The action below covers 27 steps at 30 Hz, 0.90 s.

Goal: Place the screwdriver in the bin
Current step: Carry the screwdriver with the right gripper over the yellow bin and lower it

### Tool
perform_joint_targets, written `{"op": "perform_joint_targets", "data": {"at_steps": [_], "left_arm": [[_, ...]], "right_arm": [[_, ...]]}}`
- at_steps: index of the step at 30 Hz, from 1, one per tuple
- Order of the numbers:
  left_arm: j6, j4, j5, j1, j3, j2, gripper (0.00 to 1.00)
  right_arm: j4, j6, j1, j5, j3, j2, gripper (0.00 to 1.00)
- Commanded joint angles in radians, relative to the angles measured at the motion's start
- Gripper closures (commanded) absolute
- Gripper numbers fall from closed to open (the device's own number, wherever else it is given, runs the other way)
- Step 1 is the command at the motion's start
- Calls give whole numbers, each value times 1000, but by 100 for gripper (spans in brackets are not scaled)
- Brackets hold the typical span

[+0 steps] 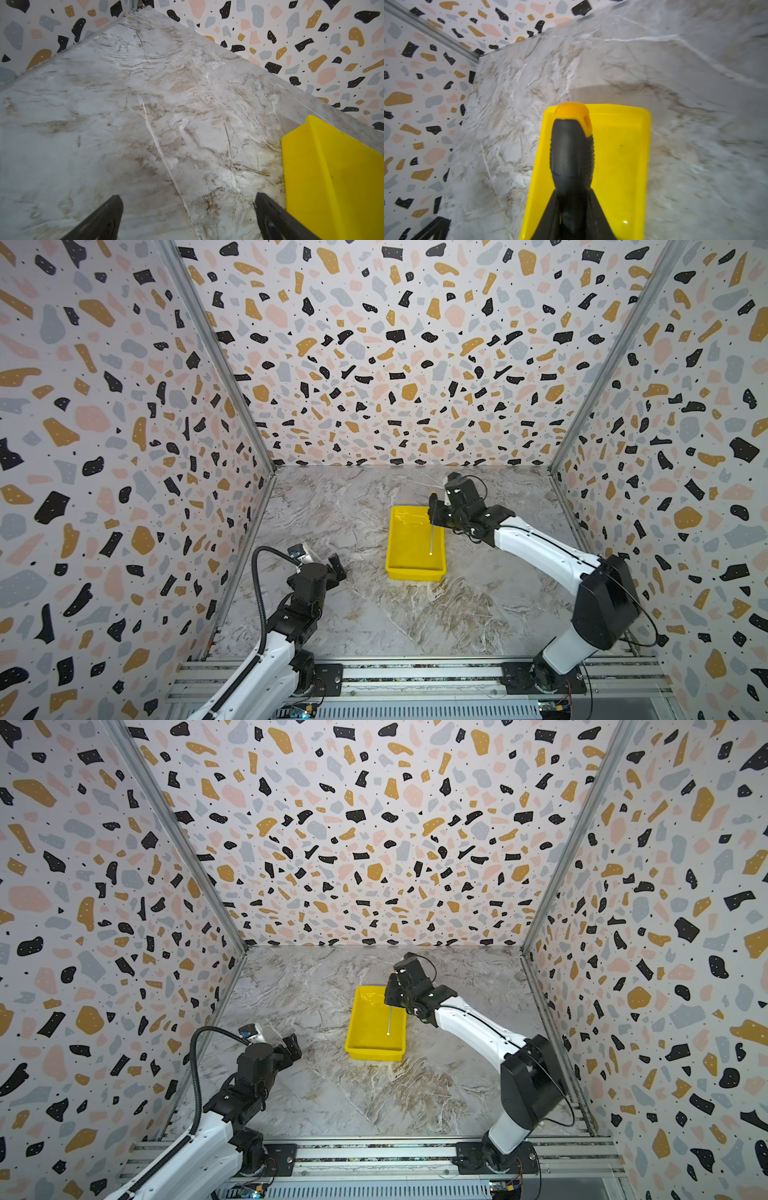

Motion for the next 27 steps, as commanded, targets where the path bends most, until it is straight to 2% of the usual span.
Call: {"op": "perform_joint_targets", "data": {"at_steps": [1, 5, 11, 27], "left_arm": [[-5, 16, -37, -2, -18, -24, 0], [-5, 15, -36, -1, -12, -8, 0], [-2, 18, -26, -2, -5, 20, 0], [-3, 11, -26, -2, -7, 5, 0]], "right_arm": [[31, 107, 16, -48, 76, 102, 89], [29, 152, 54, -58, 146, 197, 89], [75, 206, 105, -19, 102, 216, 89], [69, 209, 110, -27, 119, 322, 87]]}}
